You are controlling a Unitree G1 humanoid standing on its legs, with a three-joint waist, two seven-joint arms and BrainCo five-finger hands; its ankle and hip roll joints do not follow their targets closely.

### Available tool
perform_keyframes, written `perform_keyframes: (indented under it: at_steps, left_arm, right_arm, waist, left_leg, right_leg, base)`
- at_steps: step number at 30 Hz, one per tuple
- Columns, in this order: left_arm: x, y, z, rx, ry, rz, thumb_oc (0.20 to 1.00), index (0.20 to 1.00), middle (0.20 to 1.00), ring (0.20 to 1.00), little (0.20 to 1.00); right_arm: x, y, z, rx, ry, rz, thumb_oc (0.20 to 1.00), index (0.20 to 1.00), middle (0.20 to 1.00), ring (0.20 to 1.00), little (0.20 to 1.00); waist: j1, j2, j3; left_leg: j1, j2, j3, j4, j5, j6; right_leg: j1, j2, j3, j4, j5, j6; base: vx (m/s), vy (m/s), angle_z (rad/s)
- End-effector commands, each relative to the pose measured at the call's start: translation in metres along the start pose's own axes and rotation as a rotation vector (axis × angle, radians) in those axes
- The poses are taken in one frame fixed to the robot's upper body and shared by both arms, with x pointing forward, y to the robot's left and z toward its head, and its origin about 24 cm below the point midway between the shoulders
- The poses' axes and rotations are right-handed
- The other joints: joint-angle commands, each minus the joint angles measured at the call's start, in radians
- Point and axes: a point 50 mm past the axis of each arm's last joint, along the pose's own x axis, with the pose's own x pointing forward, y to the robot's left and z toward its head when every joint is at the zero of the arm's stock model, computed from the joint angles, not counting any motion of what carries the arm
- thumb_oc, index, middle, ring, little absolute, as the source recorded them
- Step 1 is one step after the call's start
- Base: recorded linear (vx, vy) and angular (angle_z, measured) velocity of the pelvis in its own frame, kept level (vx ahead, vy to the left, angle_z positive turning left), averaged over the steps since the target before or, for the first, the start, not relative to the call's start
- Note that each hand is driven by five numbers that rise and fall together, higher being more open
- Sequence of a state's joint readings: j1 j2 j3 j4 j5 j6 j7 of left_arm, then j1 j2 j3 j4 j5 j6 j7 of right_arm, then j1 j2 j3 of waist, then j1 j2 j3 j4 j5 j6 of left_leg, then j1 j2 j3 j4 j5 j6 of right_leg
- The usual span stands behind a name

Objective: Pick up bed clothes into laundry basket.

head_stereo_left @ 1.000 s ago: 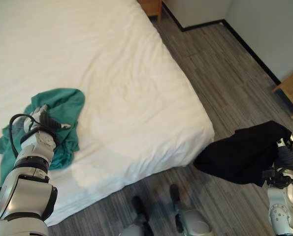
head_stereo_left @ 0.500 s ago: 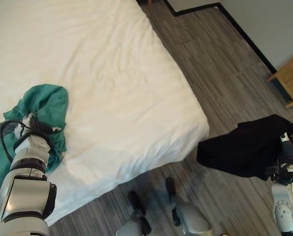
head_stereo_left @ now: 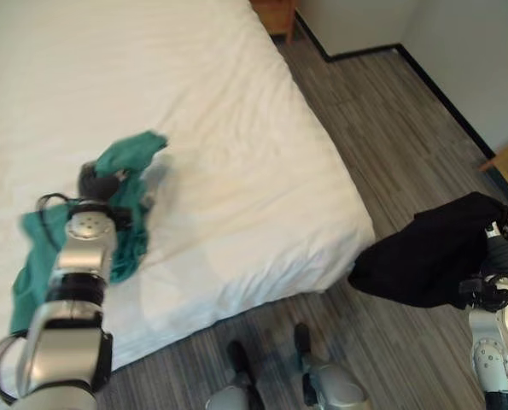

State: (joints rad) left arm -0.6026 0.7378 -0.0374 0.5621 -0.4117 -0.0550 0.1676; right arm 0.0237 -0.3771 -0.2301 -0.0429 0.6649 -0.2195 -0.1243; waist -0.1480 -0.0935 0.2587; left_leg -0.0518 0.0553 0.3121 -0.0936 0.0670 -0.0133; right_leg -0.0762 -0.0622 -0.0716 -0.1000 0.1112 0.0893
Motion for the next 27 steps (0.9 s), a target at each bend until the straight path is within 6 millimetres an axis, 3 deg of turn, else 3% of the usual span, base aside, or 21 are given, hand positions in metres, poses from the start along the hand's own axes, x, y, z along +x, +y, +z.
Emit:
perform_keyframes:
  at_steps: [1, 2, 8, 9, 15, 17, 23, 27]
  left_arm:
    - [0.001, -0.008, 0.038, -0.201, -0.215, -0.030, 0.200, 0.200, 0.200, 0.200, 0.200]
    - [-0.009, -0.016, 0.057, -0.245, -0.319, -0.087, 0.200, 0.200, 0.200, 0.200, 0.200]
    - [-0.042, -0.030, 0.074, -0.383, -0.453, -0.188, 0.200, 0.200, 0.200, 0.200, 0.200]
    - [-0.060, -0.038, 0.069, -0.478, -0.467, -0.239, 0.200, 0.200, 0.200, 0.200, 0.200]
    - [-0.099, -0.043, 0.042, -0.570, -0.399, -0.287, 0.200, 0.200, 0.200, 0.200, 0.200]
    - [-0.124, -0.046, 0.014, -0.685, -0.283, -0.242, 0.200, 0.200, 0.200, 0.200, 0.200]
    - [-0.149, -0.038, -0.022, -0.758, -0.132, -0.145, 0.200, 0.200, 0.200, 0.200, 0.200]
    - [-0.150, -0.026, -0.012, -0.699, -0.191, -0.147, 0.200, 0.200, 0.200, 0.200, 0.200]
  right_arm:
    - [0.008, -0.010, 0.031, -0.050, -0.154, -0.027, 0.200, 0.200, 0.200, 0.200, 0.200]
    - [0.011, -0.009, 0.033, -0.052, -0.167, -0.030, 0.200, 0.200, 0.200, 0.200, 0.200]
    - [0.011, 0.005, 0.038, -0.049, -0.191, 0.031, 0.200, 0.200, 0.200, 0.200, 0.200]
    - [0.009, 0.013, 0.040, -0.027, -0.209, 0.065, 0.200, 0.200, 0.200, 0.200, 0.200]
    - [0.002, 0.019, 0.050, -0.042, -0.249, 0.116, 0.200, 0.200, 0.200, 0.200, 0.200]
    - [-0.005, 0.018, 0.059, -0.015, -0.303, 0.109, 0.200, 0.200, 0.200, 0.200, 0.200]
    - [-0.016, -0.004, 0.062, -0.058, -0.305, 0.016, 0.200, 0.200, 0.200, 0.200, 0.200]
    - [-0.013, -0.006, 0.065, -0.046, -0.324, 0.008, 0.200, 0.200, 0.200, 0.200, 0.200]
  waist:
    - [0.007, 0.039, -0.111]
    - [0.012, 0.053, -0.132]
    - [0.019, 0.069, -0.173]
    - [0.025, 0.071, -0.182]
    - [0.025, 0.077, -0.201]
    - [0.023, 0.081, -0.197]
    - [0.018, 0.088, -0.194]
    - [0.013, 0.090, -0.186]
  left_leg:
    - [0.050, 0.036, -0.095, 0.006, -0.065, -0.050]
    - [0.069, 0.031, -0.106, 0.006, -0.070, -0.047]
    - [0.106, 0.027, -0.120, 0.006, -0.074, -0.042]
    - [0.116, 0.027, -0.123, 0.006, -0.074, -0.040]
    - [0.141, 0.031, -0.119, 0.006, -0.076, -0.038]
    - [0.151, 0.040, -0.116, 0.006, -0.073, -0.037]
    - [0.170, 0.060, -0.103, 0.006, -0.069, -0.041]
    - [0.182, 0.076, -0.087, 0.030, -0.061, -0.047]
  right_leg:
    - [0.008, -0.051, -0.042, 0.016, -0.011, 0.079]
    - [0.034, -0.052, -0.047, 0.019, -0.022, 0.075]
    - [0.076, -0.054, -0.050, 0.032, -0.044, 0.064]
    - [0.084, -0.054, -0.049, 0.042, -0.054, 0.058]
    - [0.101, -0.050, -0.044, 0.062, -0.073, 0.046]
    - [0.100, -0.043, -0.039, 0.080, -0.085, 0.037]
    - [0.104, -0.024, -0.025, 0.093, -0.102, 0.023]
    - [0.097, -0.006, 0.009, 0.090, -0.103, 0.012]
  base:
    - [0.04, 0.025, 0.31]
    - [0.04, 0.022, 0.30]
    - [0.02, 0.003, 0.15]
    - [0.00, -0.012, 0.03]
    - [0.00, -0.023, 0.00]
    - [-0.01, -0.081, -0.03]
    - [0.00, -0.076, -0.03]
    - [0.00, -0.078, -0.11]
